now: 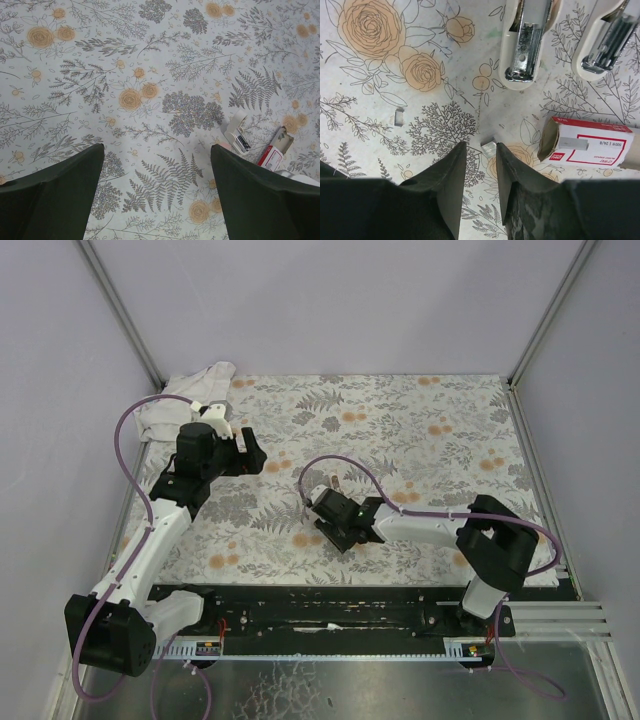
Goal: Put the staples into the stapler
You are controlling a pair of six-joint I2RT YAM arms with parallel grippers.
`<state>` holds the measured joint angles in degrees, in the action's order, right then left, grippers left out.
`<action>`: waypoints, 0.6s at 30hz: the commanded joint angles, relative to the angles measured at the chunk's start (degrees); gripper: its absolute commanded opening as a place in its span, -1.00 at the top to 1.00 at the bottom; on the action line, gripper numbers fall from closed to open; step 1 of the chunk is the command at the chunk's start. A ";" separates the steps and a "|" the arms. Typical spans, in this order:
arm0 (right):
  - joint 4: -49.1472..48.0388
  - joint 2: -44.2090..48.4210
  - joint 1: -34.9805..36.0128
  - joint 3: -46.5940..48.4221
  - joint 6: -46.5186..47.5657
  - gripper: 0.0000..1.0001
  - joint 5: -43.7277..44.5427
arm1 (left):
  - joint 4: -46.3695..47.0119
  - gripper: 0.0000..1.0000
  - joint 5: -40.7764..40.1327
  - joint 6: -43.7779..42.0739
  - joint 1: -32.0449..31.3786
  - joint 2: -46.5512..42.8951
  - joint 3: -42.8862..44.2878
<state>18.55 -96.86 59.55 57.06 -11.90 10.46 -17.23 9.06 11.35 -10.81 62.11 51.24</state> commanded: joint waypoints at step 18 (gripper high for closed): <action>-0.76 -1.19 -3.85 0.87 5.28 0.21 -7.87 | 1.76 -0.72 1.10 -0.10 0.44 -0.24 -0.18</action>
<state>17.98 -98.65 56.75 57.06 -8.08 4.97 -17.23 9.28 11.35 -10.81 62.11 51.24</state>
